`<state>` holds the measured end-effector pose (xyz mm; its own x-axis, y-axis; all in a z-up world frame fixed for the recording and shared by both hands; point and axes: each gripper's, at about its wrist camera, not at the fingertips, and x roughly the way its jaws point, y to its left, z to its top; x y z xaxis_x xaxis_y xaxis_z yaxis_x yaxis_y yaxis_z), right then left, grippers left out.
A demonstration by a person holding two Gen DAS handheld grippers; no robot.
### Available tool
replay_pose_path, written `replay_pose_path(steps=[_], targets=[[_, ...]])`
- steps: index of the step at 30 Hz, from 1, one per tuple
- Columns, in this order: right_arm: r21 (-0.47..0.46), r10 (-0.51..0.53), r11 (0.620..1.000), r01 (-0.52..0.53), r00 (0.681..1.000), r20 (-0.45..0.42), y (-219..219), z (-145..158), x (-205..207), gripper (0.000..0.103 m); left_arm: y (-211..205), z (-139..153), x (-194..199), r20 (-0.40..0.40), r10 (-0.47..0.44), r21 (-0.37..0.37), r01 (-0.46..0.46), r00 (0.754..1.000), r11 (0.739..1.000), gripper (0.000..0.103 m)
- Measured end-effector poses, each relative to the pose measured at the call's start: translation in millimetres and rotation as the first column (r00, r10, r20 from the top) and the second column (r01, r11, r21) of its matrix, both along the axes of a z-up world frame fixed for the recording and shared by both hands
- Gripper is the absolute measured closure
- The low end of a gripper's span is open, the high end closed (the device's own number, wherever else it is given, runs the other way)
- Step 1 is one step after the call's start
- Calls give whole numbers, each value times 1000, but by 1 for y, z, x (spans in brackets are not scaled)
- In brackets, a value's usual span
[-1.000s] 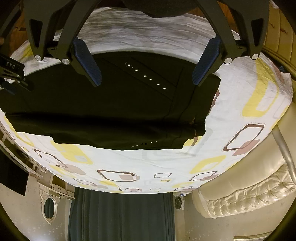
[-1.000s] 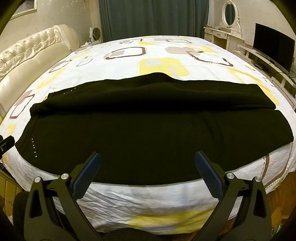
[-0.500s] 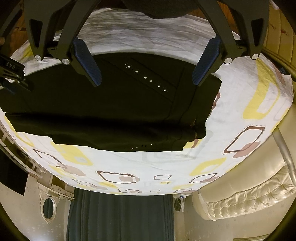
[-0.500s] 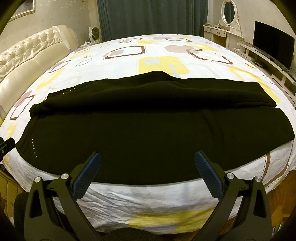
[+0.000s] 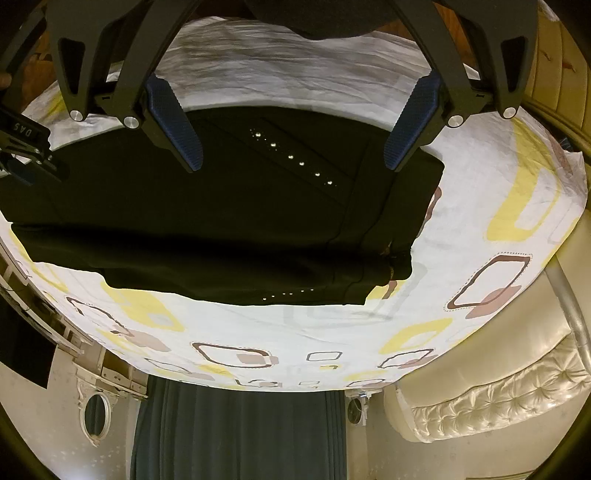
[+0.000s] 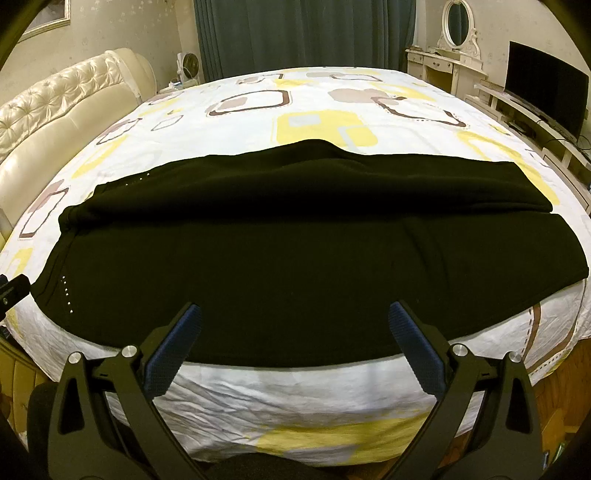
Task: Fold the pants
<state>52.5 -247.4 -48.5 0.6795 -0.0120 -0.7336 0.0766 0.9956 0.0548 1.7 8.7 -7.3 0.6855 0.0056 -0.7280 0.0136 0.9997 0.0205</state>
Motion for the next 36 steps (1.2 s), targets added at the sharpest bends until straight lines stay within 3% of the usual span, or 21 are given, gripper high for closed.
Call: replay_pose_path(steps=[36], targets=[[-3, 4, 1000, -4, 1000, -7, 3, -5, 1, 2, -2, -1, -1, -7, -1, -1, 1, 1000, 1000, 5]])
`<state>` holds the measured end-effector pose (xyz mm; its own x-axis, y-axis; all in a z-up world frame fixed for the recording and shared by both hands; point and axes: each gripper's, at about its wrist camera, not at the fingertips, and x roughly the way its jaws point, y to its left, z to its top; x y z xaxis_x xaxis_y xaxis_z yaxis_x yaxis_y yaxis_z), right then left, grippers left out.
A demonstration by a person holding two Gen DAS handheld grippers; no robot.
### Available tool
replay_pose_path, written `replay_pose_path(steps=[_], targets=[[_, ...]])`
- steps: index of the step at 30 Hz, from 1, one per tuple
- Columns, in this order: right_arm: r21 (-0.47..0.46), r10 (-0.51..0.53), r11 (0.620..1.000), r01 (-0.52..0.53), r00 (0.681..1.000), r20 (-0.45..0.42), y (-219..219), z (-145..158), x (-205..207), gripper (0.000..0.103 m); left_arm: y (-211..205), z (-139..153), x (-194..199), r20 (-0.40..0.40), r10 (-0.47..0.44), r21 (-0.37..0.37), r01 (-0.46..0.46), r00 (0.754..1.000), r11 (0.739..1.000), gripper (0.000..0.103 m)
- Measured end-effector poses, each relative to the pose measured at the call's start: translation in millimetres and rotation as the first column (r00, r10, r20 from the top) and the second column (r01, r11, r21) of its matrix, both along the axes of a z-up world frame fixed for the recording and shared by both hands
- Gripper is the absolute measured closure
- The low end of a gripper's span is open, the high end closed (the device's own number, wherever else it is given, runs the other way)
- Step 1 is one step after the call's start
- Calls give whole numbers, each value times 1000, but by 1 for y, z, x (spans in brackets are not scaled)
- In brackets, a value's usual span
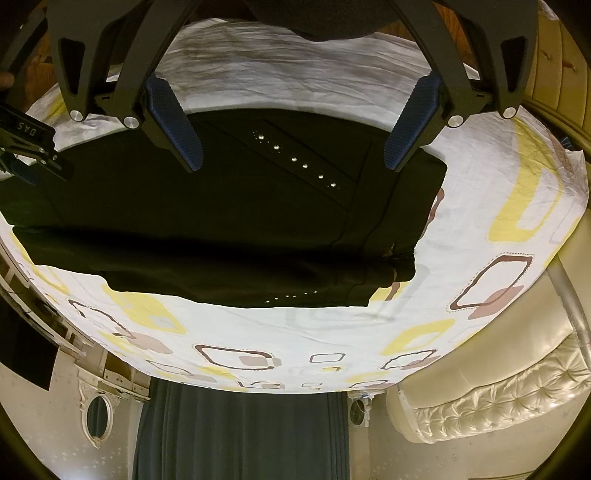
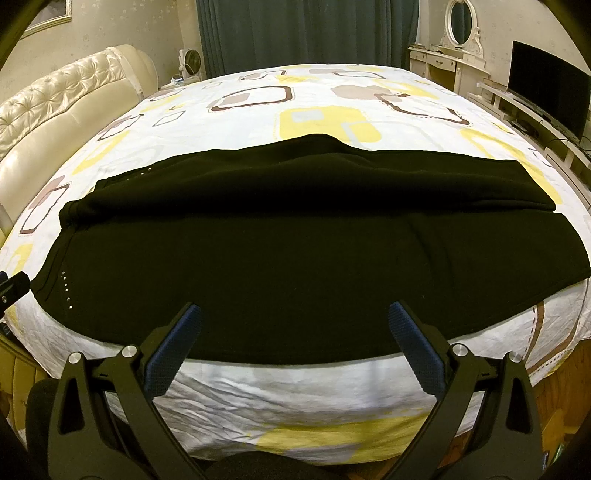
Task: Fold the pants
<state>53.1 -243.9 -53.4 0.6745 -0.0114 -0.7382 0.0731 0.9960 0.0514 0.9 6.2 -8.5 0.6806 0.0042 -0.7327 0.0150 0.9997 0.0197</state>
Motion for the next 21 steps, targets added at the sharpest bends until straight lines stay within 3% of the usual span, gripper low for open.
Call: replay_pose_path(steps=[21], targets=[[4, 7, 1000, -7, 1000, -3, 7, -4, -1, 2, -2, -2, 0, -8, -6, -1, 6, 1000, 1000, 5]])
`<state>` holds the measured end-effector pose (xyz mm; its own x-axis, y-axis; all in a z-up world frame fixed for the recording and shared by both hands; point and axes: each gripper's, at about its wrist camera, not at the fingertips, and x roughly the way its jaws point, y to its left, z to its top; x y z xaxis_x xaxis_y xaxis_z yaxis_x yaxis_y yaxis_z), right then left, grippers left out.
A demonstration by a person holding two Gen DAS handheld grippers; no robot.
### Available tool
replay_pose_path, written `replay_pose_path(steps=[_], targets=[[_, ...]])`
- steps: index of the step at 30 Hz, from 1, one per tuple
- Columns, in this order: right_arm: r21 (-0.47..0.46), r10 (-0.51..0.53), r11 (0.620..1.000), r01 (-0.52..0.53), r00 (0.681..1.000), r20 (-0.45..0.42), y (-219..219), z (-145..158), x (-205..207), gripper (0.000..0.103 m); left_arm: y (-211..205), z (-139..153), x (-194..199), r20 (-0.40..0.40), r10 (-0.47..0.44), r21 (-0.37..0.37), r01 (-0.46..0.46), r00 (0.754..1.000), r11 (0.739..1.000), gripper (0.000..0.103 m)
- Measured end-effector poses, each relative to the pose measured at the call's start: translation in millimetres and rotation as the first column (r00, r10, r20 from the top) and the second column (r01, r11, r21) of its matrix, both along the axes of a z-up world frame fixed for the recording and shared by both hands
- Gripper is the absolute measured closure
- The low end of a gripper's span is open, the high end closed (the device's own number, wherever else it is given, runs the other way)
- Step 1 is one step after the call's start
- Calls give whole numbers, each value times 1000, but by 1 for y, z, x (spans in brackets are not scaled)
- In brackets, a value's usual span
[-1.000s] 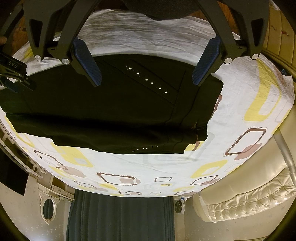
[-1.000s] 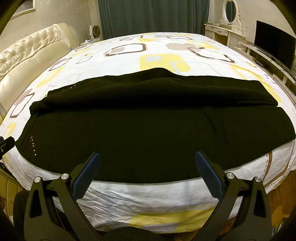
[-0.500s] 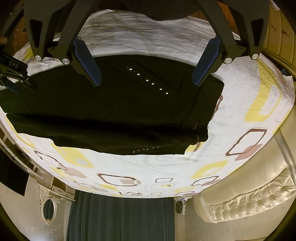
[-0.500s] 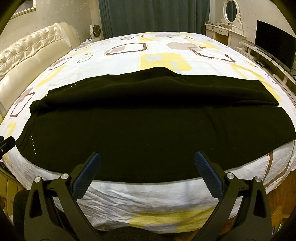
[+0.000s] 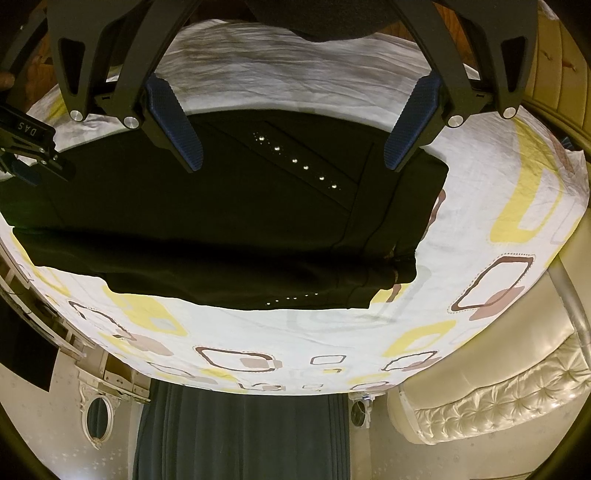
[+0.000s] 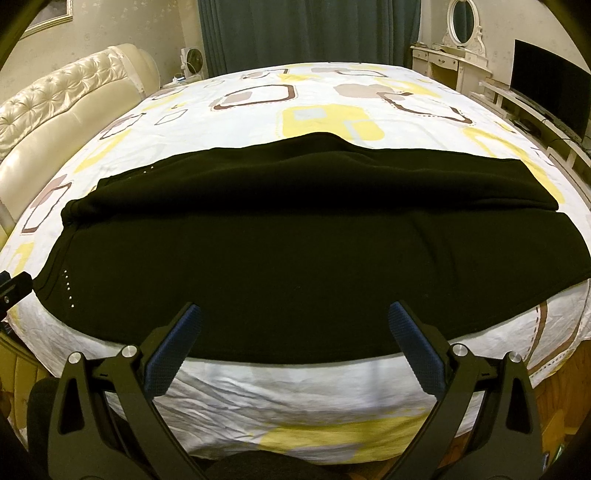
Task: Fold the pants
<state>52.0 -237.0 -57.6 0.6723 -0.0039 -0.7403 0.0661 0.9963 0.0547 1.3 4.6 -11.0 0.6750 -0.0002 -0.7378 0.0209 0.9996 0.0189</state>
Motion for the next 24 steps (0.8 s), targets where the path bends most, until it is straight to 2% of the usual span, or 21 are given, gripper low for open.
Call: replay_pose_path(steps=[7, 10, 13, 15, 18, 19, 24], targets=[[16, 12, 1000, -12, 1000, -11, 6, -2, -4, 2, 0, 0, 0, -3, -6, -7, 6, 1000, 1000, 5], [45, 27, 999, -26, 999, -25, 6, 1, -3, 2, 6, 1, 2, -35, -28, -59, 26, 999, 998, 5], [89, 83, 993, -81, 996, -24, 2, 9, 2, 2, 20, 5, 12, -90, -62, -144, 48, 994, 988, 5], [137, 133, 982, -130, 991, -13, -2, 18, 10, 2, 40, 9, 24, -105, -75, -187, 54, 992, 981, 5], [164, 190, 968, -190, 982, 17, -10, 32, 30, 2, 73, 10, 49, -116, -77, -187, 54, 990, 981, 5], [157, 204, 966, -205, 979, 27, -12, 36, 39, 2, 88, 6, 66, -145, -79, -186, 51, 986, 981, 5], [115, 278, 953, -282, 959, 50, -23, 52, 101, 2, 144, -7, 135, -213, -140, -294, 73, 967, 953, 5]])
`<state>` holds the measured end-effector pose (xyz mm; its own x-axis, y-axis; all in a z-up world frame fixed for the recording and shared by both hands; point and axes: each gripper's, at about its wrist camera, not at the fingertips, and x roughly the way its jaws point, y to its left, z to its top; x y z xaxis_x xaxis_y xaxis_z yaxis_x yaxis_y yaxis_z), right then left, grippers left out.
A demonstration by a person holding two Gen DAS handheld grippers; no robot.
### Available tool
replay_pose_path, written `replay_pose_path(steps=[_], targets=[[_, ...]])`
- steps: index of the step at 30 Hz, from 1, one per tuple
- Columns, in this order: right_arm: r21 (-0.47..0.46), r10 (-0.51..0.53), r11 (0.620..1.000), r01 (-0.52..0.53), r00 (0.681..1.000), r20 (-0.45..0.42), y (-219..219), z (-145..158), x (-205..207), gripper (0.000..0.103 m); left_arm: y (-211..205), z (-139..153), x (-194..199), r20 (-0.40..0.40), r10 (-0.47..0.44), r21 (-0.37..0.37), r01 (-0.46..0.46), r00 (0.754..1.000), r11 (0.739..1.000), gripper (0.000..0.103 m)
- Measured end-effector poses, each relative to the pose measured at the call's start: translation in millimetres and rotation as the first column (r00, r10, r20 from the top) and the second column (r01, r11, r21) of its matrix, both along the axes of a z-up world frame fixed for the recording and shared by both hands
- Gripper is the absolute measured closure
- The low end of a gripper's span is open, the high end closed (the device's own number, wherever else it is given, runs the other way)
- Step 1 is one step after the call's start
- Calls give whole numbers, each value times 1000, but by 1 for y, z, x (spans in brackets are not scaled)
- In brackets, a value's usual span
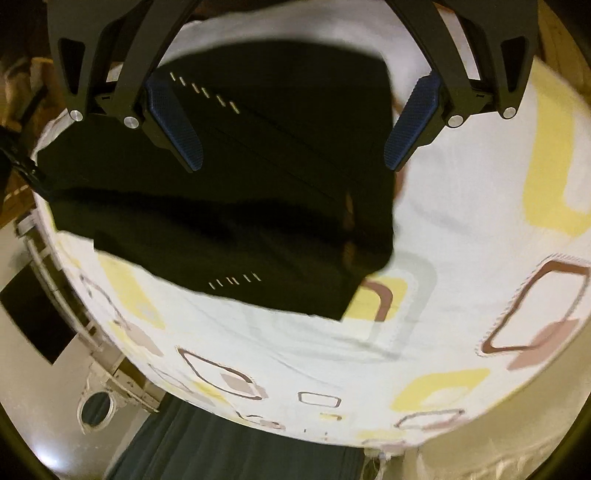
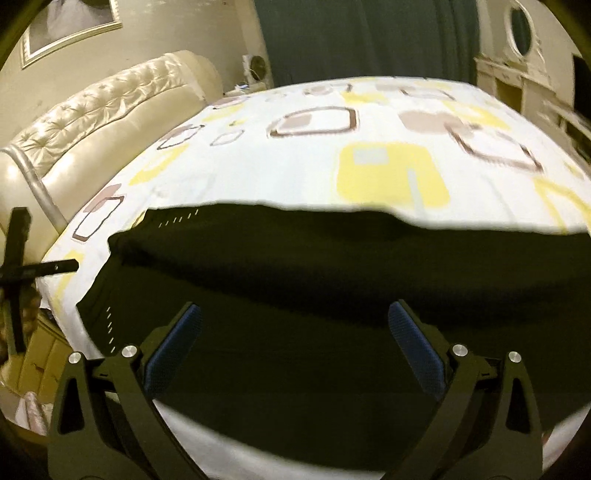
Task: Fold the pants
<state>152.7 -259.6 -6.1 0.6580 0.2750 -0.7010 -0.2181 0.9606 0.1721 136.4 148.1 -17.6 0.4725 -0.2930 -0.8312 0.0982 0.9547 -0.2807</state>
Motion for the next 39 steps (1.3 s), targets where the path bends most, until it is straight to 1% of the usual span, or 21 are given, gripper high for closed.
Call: replay_pose_path(steps=[2, 4, 8, 10, 12, 14, 16, 20, 22, 23, 24, 25, 26, 27, 28, 29, 30, 31, 32, 35, 39], targets=[[8, 34, 999, -33, 999, -22, -6, -1, 29, 2, 16, -6, 31, -16, -17, -12, 17, 1000, 1000, 5], [25, 79, 997, -78, 994, -72, -11, -6, 65, 2, 27, -14, 59, -45, -51, -40, 49, 998, 998, 5], [51, 135, 990, -128, 979, -155, -21, -24, 129, 2, 44, -32, 112, -61, -53, -93, 48, 997, 995, 5], [62, 138, 990, -129, 973, -184, -26, -31, 150, 2, 43, -42, 129, -81, -61, -101, 52, 995, 993, 5], [105, 169, 983, -149, 961, -218, -30, -41, 167, 2, 38, -52, 145, -115, -112, -117, 98, 987, 988, 5], [125, 200, 977, -174, 950, -239, -29, -47, 176, 2, 30, -60, 157, -153, -157, -154, 134, 976, 979, 5], [137, 247, 967, -217, 933, -262, -25, -53, 183, 2, 26, -62, 164, -153, -171, -158, 147, 973, 976, 5], [86, 294, 956, -281, 900, -321, -18, -66, 191, 2, 24, -64, 176, -155, -197, -176, 169, 968, 970, 6], [49, 297, 953, -299, 890, -347, -14, -71, 195, 2, 22, -65, 177, -164, -217, -165, 190, 962, 968, 6], [49, 306, 950, -310, 881, -360, -13, -72, 195, 2, 20, -65, 177, -168, -227, -144, 204, 959, 968, 11], [45, 317, 945, -324, 874, -368, -10, -73, 195, 2, 18, -65, 177, -168, -234, -121, 215, 958, 969, 20], [47, 331, 940, -338, 868, -370, -8, -74, 195, 3, 16, -64, 175, -170, -237, -88, 225, 956, 970, 33], [47, 345, 934, -354, 860, -375, -4, -74, 193, 7, 16, -63, 174, -171, -235, -72, 226, 957, 972, 43], [32, 344, 933, -359, 859, -378, -2, -75, 192, 31, 16, -63, 174, -172, -230, -59, 223, 958, 973, 48], [-7, 332, 932, -362, 862, -382, 1, -75, 190, 59, 18, -62, 174, -176, -221, -56, 214, 959, 975, 58], [9, 338, 932, -362, 859, -385, 1, -73, 190, 69, 19, -63, 175, -179, -217, -69, 208, 960, 976, 67], [57, 352, 932, -359, 849, -394, 0, -72, 193, 90, 19, -62, 176, -181, -215, -86, 202, 960, 976, 69], [61, 346, 934, -351, 852, -394, 1, -71, 193, 94, 19, -61, 176, -178, -207, -86, 194, 962, 977, 71], [17, 330, 937, -350, 864, -381, 5, -67, 192, 94, 17, -59, 176, -171, -201, -77, 191, 964, 979, 86], [-34, 297, 944, -329, 889, -347, 8, -55, 192, 95, 12, -45, 180, -126, -172, -69, 164, 977, 984, 90], [-106, 244, 956, -273, 943, -228, 7, -26, 179, 95, 24, -20, 178, -54, -128, -134, 120, 990, 984, 90]])
